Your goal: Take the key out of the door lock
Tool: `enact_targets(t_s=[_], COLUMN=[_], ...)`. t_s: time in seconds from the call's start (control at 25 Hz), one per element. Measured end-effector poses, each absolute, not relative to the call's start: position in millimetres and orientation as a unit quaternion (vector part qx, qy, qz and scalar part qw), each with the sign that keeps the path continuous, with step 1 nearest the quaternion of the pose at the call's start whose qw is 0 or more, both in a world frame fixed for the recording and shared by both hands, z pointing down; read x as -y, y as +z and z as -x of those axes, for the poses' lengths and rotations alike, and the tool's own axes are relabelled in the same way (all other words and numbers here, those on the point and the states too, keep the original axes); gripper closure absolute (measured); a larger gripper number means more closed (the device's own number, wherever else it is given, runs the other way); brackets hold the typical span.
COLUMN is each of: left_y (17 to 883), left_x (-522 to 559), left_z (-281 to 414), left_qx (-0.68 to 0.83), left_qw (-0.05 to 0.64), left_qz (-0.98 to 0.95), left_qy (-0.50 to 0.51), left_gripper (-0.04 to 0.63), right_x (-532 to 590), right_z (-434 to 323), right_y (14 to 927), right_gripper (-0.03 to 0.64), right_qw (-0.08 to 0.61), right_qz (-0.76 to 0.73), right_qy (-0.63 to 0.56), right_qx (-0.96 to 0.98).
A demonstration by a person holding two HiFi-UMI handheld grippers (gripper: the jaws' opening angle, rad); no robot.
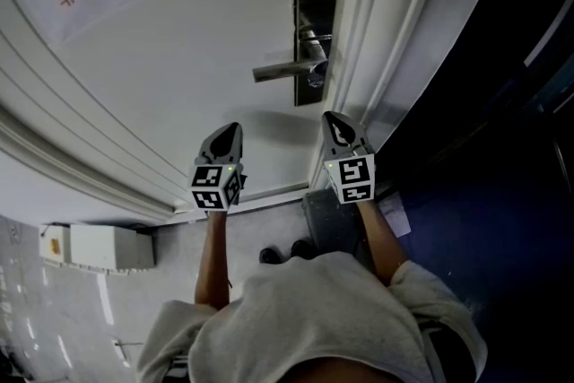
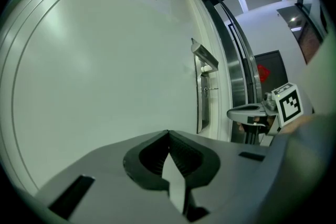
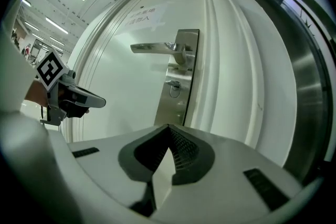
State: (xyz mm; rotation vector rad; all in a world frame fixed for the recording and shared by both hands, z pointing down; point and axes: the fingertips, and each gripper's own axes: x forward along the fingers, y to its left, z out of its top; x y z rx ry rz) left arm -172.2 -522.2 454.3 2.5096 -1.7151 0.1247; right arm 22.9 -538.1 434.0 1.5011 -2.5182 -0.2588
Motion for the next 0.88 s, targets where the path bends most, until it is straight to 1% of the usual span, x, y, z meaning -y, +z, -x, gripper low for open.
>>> enact_targets(t_s=[0.28,0.44,0.52,0.88], left_y=[451,452,453,461], left_x=[523,523,524,525], left_z=[173,174,174,173], left_qx=[0.558,0.557,0.555,0.549], left_qw=[0.048,0.05,0.051,0.061], left_qz=[-0.828,-0.829,-0.83,-0.833], left_qy=[0.034,0.033,0.033,0.037], left_gripper=[0.577,0.577,0.577,0.577], right_x=[544,547,548,551], right_z=[-19,-12,-10,-3], right_y=[403,392,388,381], right_gripper=[0.594,0.594,0.594,0.594], right_qw=[0.1,0.121,0.147,0.305], right_qz=[-0.505,-0.499,-0.497,-0.469], right_qy=[-0.132,-0.171,-0.208,-0.419], right_qx=[0.847,0.841,0.83,0.715])
